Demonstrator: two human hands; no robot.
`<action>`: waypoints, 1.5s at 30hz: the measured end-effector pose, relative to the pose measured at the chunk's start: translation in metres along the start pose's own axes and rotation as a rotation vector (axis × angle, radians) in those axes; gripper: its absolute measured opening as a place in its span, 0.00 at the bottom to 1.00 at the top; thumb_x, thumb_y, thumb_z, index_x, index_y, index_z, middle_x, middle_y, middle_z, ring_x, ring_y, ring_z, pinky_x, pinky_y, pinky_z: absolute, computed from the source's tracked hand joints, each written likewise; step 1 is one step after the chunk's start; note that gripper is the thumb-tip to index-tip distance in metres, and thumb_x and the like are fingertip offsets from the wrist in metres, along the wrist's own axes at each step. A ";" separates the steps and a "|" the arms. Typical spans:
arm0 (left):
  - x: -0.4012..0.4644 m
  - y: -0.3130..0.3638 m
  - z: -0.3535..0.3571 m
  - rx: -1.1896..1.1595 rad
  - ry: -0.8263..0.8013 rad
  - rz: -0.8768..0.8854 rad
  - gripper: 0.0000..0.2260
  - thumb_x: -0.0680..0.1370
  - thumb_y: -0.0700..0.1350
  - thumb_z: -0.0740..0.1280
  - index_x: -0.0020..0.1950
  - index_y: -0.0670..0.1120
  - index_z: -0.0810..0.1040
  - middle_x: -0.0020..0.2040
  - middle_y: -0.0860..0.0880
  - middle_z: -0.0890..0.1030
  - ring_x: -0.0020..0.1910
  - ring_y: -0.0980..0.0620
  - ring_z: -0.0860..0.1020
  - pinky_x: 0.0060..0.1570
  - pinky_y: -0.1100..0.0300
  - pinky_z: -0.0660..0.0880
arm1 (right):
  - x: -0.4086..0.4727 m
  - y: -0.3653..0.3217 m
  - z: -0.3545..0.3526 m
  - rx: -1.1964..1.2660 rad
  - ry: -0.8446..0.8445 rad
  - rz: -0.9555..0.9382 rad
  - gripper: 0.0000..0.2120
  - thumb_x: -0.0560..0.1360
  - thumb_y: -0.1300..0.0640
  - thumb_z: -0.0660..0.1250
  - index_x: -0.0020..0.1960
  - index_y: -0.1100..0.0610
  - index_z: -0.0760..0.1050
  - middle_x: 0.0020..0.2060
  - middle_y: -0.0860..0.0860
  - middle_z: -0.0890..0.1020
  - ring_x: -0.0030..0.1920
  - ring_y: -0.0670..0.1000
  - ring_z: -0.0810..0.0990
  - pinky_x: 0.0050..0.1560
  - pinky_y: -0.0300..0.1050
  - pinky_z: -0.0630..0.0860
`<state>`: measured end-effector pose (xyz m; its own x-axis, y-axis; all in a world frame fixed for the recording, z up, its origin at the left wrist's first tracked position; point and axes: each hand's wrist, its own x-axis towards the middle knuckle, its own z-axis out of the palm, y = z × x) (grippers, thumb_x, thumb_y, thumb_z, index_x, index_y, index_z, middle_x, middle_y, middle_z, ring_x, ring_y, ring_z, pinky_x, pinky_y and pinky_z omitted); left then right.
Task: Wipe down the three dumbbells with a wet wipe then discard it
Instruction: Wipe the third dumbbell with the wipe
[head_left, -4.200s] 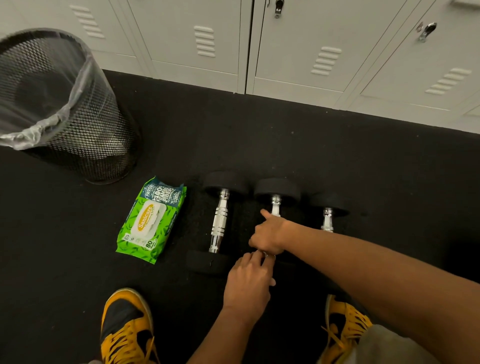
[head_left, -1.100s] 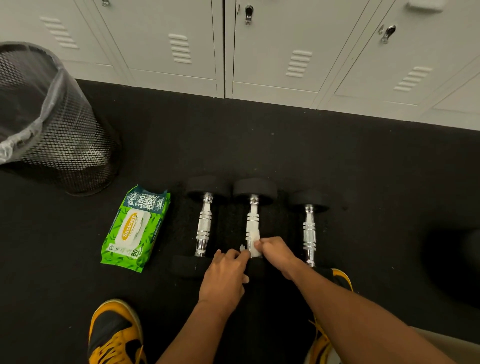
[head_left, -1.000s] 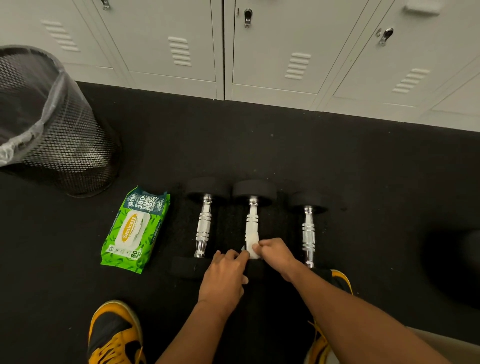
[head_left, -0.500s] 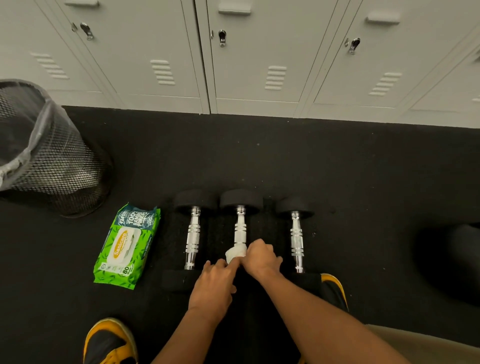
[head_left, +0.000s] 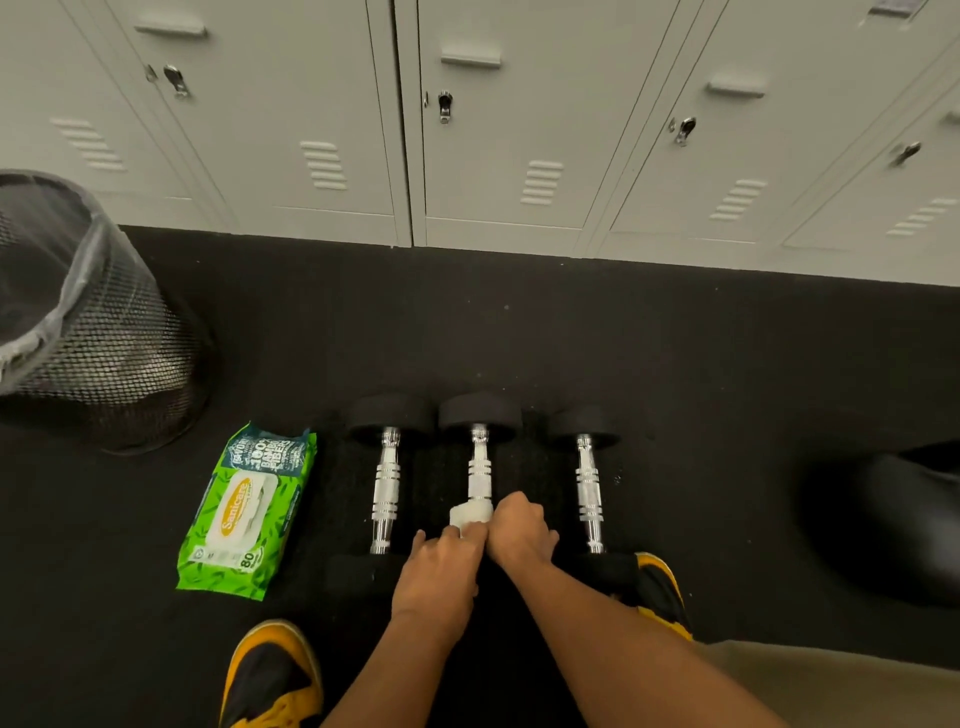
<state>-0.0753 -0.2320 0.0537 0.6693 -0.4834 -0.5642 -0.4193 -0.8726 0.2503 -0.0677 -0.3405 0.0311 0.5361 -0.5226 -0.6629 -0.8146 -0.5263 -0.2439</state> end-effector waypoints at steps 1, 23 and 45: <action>-0.001 0.002 0.001 0.002 -0.006 0.001 0.25 0.78 0.41 0.67 0.72 0.48 0.62 0.66 0.45 0.73 0.66 0.43 0.72 0.71 0.47 0.60 | -0.003 0.000 0.000 -0.004 -0.009 0.009 0.08 0.79 0.57 0.59 0.56 0.54 0.75 0.56 0.52 0.79 0.57 0.54 0.77 0.65 0.54 0.67; 0.002 0.008 0.002 0.085 -0.031 0.007 0.27 0.79 0.41 0.66 0.74 0.52 0.58 0.65 0.47 0.72 0.65 0.48 0.72 0.71 0.51 0.63 | 0.013 0.017 0.001 0.219 -0.126 0.052 0.14 0.71 0.49 0.73 0.53 0.53 0.80 0.52 0.51 0.81 0.55 0.54 0.80 0.61 0.52 0.72; 0.038 0.095 0.029 0.075 0.087 0.341 0.22 0.79 0.55 0.64 0.70 0.48 0.66 0.64 0.47 0.70 0.62 0.46 0.69 0.63 0.49 0.69 | 0.059 0.095 -0.094 0.412 0.095 -0.042 0.21 0.79 0.53 0.65 0.28 0.51 0.69 0.28 0.45 0.71 0.35 0.45 0.72 0.37 0.39 0.66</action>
<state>-0.1072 -0.3316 0.0335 0.5318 -0.7525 -0.3884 -0.6689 -0.6546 0.3523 -0.0925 -0.4842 0.0354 0.5727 -0.5763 -0.5830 -0.8019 -0.2461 -0.5444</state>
